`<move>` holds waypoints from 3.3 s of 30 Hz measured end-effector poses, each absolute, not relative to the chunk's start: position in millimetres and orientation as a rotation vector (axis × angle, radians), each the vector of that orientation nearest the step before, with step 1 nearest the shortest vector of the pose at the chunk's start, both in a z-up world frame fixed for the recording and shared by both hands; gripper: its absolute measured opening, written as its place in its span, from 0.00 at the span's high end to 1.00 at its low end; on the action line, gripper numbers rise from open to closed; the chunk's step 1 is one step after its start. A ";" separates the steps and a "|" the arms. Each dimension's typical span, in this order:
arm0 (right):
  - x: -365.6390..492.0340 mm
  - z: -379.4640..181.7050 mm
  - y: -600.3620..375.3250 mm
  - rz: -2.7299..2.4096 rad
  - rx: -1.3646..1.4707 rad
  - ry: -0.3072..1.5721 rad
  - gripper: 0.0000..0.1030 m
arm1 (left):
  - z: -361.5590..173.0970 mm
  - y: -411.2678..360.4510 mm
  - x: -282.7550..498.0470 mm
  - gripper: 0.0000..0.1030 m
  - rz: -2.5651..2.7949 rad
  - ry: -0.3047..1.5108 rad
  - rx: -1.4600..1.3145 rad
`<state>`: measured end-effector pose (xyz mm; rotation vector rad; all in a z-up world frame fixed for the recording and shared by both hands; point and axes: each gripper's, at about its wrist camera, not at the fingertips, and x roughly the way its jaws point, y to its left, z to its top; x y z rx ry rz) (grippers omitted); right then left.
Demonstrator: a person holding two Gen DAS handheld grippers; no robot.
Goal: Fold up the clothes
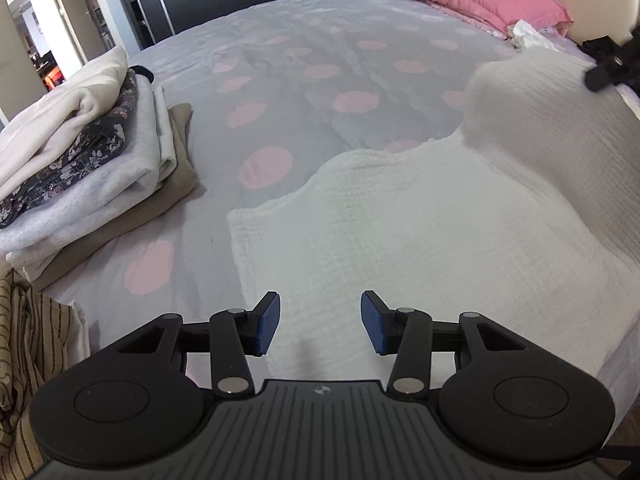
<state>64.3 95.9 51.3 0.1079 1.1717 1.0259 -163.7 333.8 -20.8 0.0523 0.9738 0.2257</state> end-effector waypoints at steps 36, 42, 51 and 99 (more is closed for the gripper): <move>-11.3 -43.4 355.5 1.166 -0.075 1.338 0.69 | -38.1 366.8 -188.2 0.67 0.301 1.014 -0.023; -14.1 -10.2 324.8 1.184 -0.125 1.230 0.67 | -27.6 361.3 -188.2 0.67 0.301 1.014 -0.056; -28.5 -10.6 242.1 1.129 -0.141 1.195 0.56 | -18.3 343.7 -194.7 0.67 0.324 1.089 -0.113; -186.7 -83.4 249.8 1.367 -0.230 1.176 0.87 | -17.6 363.1 -218.0 0.87 0.378 1.284 -0.228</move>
